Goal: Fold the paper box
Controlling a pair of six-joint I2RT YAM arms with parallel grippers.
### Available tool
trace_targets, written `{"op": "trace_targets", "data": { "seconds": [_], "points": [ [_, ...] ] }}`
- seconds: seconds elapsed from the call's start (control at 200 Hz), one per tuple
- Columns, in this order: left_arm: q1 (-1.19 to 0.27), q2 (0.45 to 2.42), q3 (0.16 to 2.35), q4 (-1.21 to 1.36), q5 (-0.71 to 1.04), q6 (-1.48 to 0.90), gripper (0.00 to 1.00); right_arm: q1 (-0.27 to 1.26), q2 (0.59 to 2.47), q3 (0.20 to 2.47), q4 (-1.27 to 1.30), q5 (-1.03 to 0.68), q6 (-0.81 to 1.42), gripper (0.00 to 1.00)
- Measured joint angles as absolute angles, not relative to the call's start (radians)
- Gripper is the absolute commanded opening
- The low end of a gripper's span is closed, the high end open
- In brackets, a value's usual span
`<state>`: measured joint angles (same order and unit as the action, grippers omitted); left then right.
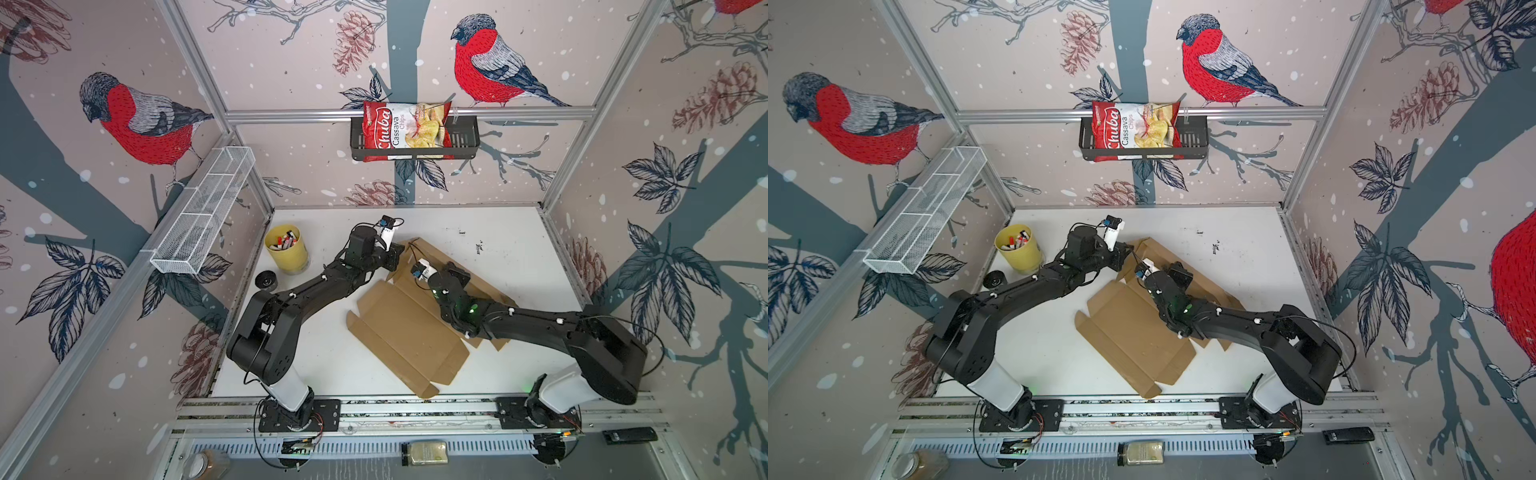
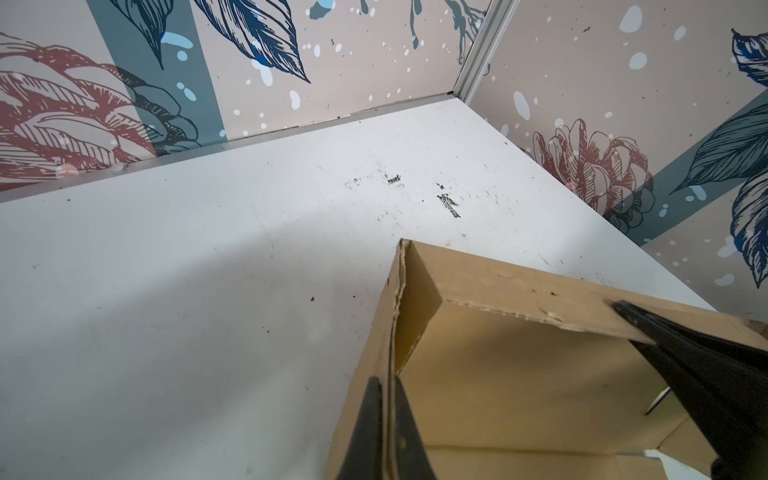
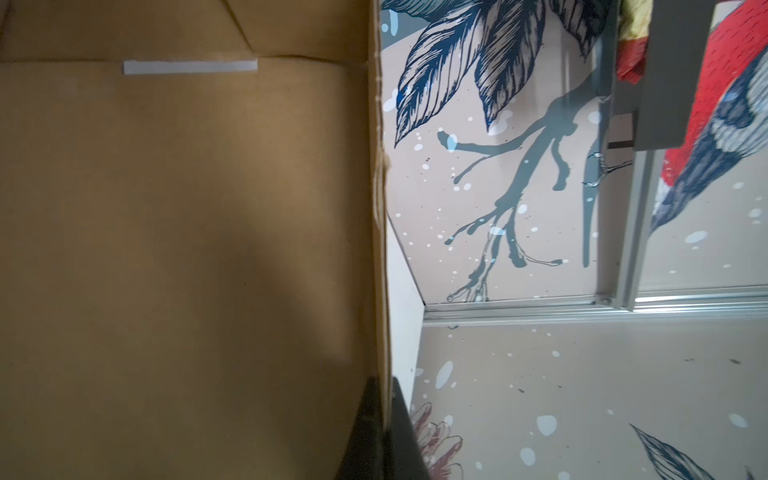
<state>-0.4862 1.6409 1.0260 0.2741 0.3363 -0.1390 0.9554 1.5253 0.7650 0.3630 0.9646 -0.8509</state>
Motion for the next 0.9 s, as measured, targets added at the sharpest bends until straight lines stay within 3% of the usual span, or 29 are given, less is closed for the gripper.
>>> {"op": "trace_targets", "data": {
  "seconds": [0.36, 0.901],
  "points": [
    [-0.434, 1.613, 0.960, 0.287, 0.310, -0.058, 0.07, 0.989, 1.563, 0.662, 0.694, 0.993, -1.076, 0.00],
    [-0.491, 1.560, 0.686, 0.646, 0.261, -0.266, 0.11, 1.044, 1.587, 0.655, 0.726, 1.040, -1.119, 0.00]
  ]
}}
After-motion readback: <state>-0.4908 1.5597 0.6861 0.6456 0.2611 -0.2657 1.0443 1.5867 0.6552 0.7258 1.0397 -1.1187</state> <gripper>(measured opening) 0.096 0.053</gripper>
